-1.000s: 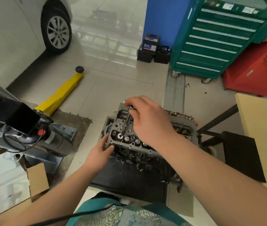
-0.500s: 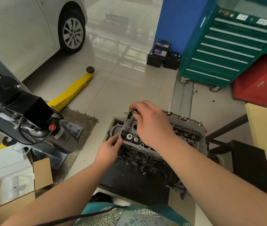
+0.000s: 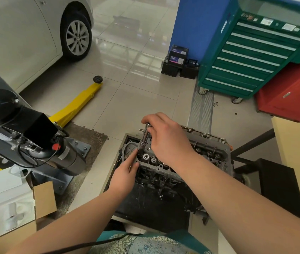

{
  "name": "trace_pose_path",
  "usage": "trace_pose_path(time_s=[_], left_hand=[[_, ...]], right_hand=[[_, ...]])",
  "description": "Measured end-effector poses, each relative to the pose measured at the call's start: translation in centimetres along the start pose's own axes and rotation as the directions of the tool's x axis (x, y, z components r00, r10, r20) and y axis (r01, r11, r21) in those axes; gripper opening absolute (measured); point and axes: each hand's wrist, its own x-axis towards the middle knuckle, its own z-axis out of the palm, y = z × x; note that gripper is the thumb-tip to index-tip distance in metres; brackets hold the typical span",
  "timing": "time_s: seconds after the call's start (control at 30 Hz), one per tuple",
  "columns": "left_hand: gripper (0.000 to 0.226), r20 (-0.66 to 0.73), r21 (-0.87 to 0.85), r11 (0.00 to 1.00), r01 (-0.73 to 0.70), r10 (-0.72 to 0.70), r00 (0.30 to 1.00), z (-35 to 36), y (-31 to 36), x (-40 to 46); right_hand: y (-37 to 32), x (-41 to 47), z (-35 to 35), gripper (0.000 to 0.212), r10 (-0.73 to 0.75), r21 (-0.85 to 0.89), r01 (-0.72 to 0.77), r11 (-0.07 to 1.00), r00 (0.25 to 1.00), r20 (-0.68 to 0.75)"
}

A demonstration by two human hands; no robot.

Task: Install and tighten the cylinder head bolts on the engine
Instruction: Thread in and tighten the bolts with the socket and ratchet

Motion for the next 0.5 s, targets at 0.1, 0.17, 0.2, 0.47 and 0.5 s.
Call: trace_pose_path(time_s=[0.1,0.17,0.2,0.47,0.5], left_hand=[[0.054,0.02,0.083,0.997,-0.007,0.006,1.0,0.1,0.13,0.3],[0.053,0.024,0.094,0.996,0.002,-0.004,1.0,0.19,-0.02,0.46],[0.053,0.025,0.087,0.996,0.002,-0.005,1.0,0.25,-0.11,0.47],[0.052,0.027,-0.019,1.0,-0.024,0.024,0.999,0.36,-0.21,0.4],[0.054,0.027,-0.048,0.999,-0.024,0.026,0.999,0.27,-0.03,0.3]], right_hand=[[0.1,0.18,0.07,0.037,-0.005,-0.027,0.006,1.0,1.0,0.011],[0.17,0.23,0.07,0.039,-0.008,-0.034,0.009,0.999,1.0,0.019],[0.2,0.25,0.04,0.039,-0.013,-0.037,0.013,0.999,1.0,0.02],[0.28,-0.27,0.09,0.036,-0.051,-0.036,0.051,0.998,0.999,-0.014],[0.25,-0.31,0.13,0.035,-0.05,-0.04,0.049,0.998,0.999,-0.019]])
